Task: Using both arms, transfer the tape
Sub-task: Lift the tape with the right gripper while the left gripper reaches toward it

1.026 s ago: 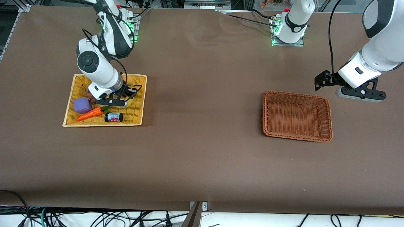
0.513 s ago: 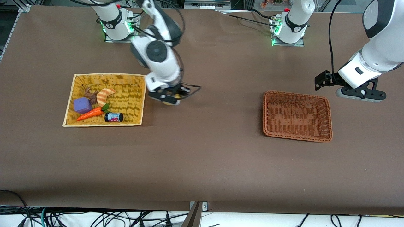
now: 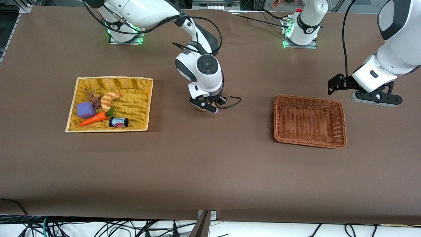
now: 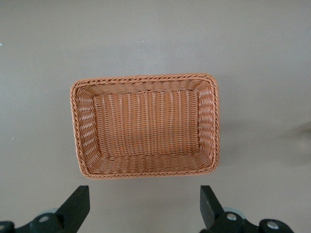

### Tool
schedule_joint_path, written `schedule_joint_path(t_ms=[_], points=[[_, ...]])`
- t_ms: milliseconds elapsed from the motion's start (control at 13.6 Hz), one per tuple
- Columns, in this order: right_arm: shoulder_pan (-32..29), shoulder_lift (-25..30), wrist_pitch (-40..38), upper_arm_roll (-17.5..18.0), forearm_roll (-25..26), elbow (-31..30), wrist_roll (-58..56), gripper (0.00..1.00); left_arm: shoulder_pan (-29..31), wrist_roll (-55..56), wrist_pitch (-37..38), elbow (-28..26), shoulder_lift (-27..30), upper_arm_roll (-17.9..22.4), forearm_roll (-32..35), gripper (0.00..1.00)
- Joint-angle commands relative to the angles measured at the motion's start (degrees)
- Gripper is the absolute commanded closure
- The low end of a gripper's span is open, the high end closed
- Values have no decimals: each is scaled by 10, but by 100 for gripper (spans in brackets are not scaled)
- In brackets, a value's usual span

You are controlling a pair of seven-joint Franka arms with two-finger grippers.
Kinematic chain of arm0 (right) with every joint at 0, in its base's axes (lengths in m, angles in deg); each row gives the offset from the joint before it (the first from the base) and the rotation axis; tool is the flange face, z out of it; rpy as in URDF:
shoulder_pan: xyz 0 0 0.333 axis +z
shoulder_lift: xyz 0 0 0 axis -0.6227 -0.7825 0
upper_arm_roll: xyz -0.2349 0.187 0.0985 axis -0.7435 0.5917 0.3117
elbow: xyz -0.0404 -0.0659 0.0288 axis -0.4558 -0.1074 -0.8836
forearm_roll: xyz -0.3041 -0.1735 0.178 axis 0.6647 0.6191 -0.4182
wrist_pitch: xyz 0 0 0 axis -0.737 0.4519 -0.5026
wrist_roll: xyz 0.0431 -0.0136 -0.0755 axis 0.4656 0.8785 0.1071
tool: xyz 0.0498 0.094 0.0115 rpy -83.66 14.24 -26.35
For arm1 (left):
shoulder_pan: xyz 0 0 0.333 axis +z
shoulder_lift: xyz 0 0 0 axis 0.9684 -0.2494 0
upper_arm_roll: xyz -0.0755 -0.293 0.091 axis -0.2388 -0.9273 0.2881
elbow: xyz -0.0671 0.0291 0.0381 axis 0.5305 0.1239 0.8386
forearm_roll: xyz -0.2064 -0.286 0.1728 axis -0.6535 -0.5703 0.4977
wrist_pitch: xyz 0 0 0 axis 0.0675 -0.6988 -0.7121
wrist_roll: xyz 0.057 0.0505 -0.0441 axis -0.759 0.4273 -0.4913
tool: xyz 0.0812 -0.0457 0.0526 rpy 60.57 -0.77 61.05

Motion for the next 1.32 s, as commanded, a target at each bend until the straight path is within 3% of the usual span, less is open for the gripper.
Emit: schedule_joint_path(t_ms=[0,293,366,440,513,660,806,1026,1246], points=[[11,-31,13,-4,11,24,13,100,5,-10,7,1,1,-5,13,0],[19,-55,43,-4,11,24,13,100,5,-10,7,0,1,-5,13,0],[18,-55,43,-4,10,24,13,79,5,-10,7,0,0,-5,13,0],[18,-51,41,-5,10,24,13,33,5,-10,7,0,0,-5,13,0],[19,-42,39,-6,19,24,11,0,5,-10,7,0,0,-5,13,0],[15,-8,6,-6,43,35,4,0,5,-10,7,0,-1,-5,13,0],[4,32,-82,-11,47,66,-26,0,5,-7,6,0,-1,-6,12,0],[-50,121,-238,-34,41,68,-278,0,4,20,2,1,-14,-36,4,0],[-111,198,-353,-114,22,67,-519,0,0,149,-24,0,-36,-101,-19,0]])
